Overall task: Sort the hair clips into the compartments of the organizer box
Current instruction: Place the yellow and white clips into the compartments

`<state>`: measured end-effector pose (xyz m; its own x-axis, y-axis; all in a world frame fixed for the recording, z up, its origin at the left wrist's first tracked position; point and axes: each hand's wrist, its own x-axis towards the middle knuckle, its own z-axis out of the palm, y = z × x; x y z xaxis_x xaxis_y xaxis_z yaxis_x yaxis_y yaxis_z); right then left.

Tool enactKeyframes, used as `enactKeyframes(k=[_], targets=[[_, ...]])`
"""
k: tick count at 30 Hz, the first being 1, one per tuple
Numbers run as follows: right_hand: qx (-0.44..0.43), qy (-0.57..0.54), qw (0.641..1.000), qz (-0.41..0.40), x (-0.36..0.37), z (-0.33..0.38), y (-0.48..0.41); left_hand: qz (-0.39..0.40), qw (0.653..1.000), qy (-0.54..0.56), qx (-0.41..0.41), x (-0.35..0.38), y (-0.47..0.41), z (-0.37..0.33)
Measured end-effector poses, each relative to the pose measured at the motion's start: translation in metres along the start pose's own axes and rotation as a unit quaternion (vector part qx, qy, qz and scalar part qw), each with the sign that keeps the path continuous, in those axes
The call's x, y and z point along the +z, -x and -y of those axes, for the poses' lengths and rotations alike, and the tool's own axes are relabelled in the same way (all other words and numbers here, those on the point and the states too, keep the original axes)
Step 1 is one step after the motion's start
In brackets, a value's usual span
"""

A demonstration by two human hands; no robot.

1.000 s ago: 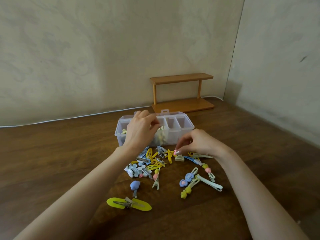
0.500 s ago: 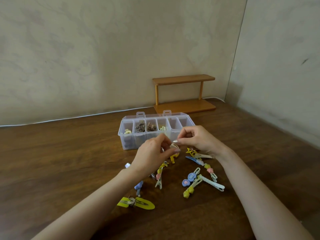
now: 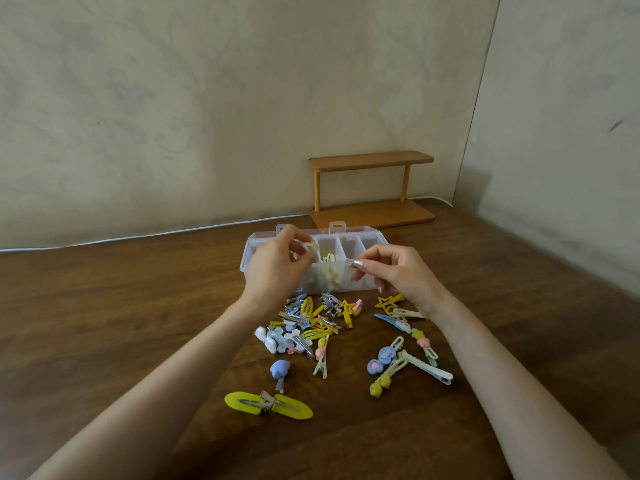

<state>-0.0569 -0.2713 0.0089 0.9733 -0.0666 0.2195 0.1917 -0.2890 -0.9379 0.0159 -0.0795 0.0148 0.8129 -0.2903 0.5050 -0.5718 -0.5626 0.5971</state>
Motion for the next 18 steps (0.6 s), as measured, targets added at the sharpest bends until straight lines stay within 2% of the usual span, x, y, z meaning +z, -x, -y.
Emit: enactKeyframes(k=[2, 8, 18], targets=[[-0.003, 0.007, 1.0, -0.011, 0.0, 0.0, 0.0, -0.007, 0.999, -0.048, 0.004, -0.002, -0.016, 0.01], [-0.016, 0.031, 0.999, -0.004, 0.002, -0.002, -0.001, 0.035, 0.987, -0.148, 0.055, 0.003, -0.037, 0.025], [-0.021, 0.066, 0.998, 0.013, 0.003, -0.004, -0.001, -0.01, 0.979, -0.161, 0.125, -0.007, -0.021, 0.02]])
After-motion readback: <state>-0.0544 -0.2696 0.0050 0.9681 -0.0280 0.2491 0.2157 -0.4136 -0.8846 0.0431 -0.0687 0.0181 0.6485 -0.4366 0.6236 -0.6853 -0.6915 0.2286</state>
